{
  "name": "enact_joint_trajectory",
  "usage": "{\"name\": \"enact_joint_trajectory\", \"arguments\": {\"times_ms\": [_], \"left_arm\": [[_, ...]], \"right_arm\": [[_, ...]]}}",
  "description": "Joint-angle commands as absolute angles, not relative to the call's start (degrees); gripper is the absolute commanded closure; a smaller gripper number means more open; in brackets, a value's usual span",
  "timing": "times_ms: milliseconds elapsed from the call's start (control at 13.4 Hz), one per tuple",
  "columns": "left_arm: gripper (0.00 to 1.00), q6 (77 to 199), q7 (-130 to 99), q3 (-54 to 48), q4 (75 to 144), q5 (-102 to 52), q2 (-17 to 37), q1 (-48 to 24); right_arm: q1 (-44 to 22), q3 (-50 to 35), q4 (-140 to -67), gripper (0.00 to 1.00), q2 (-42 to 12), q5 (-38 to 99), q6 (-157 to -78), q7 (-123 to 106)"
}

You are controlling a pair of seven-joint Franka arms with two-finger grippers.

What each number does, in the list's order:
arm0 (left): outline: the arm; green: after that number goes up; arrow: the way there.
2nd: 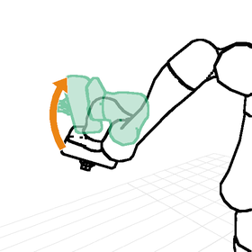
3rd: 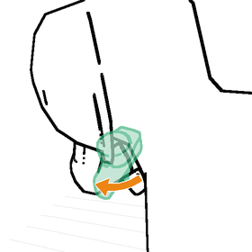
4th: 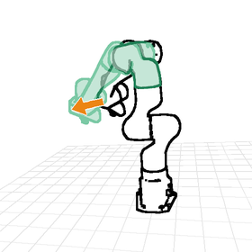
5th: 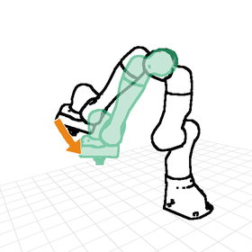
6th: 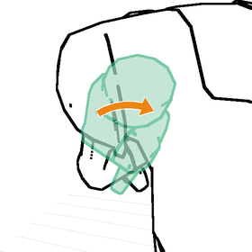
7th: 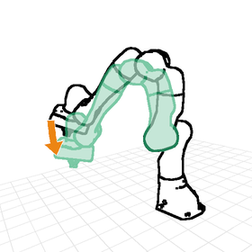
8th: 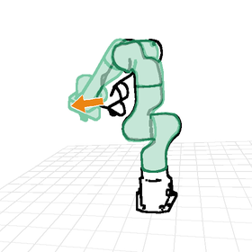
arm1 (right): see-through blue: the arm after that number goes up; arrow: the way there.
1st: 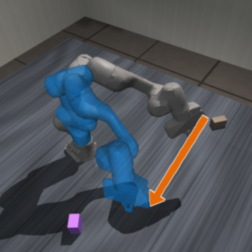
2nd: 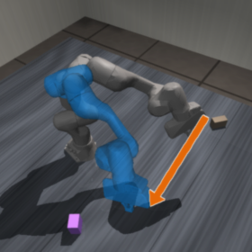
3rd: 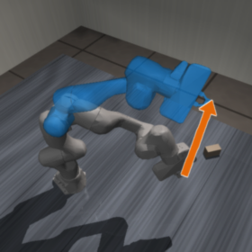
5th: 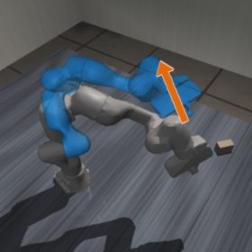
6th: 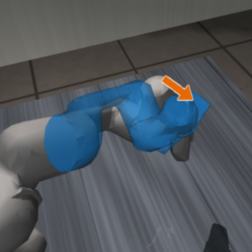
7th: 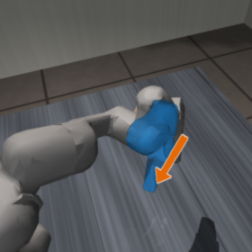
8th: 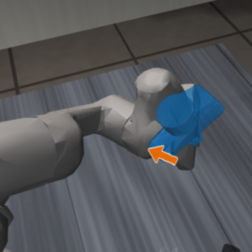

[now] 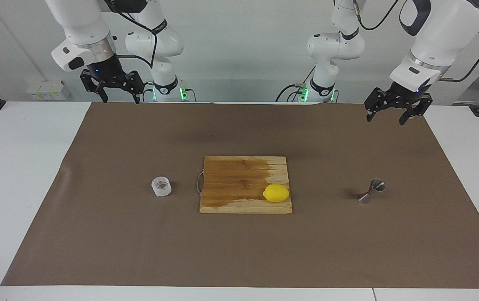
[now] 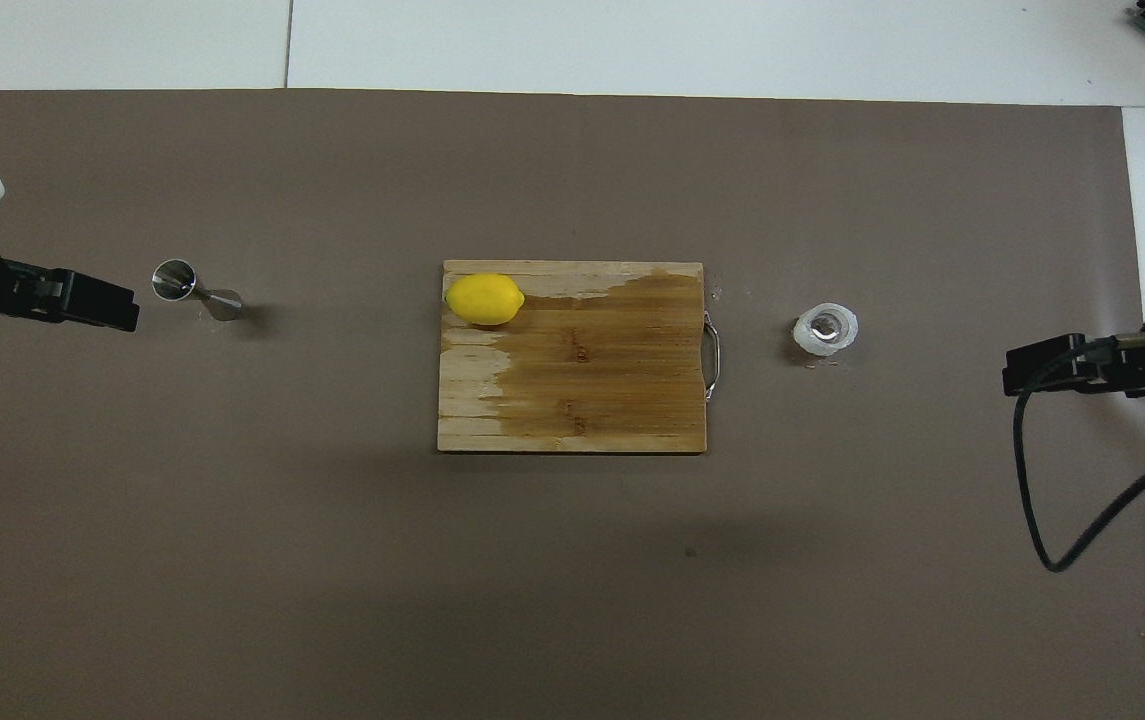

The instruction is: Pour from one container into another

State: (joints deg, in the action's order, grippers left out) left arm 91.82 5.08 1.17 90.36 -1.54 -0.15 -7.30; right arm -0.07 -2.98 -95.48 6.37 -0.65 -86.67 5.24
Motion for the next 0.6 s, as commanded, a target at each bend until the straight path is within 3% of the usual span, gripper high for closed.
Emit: {"name": "enact_joint_trajectory", "arguments": {"times_ms": [0,522], "left_arm": [[0.0,91.1,4.5,1.6,92.0,-2.0,-1.1,-7.8],[0.0,91.1,4.4,2.1,92.4,-1.9,-1.5,-7.3]], "right_arm": [[0.6,-3.3,-96.2,0.0,7.3,0.1,-86.3,5.8],[0.6,-3.3,-96.2,0.0,7.3,0.1,-86.4,5.8]]}}
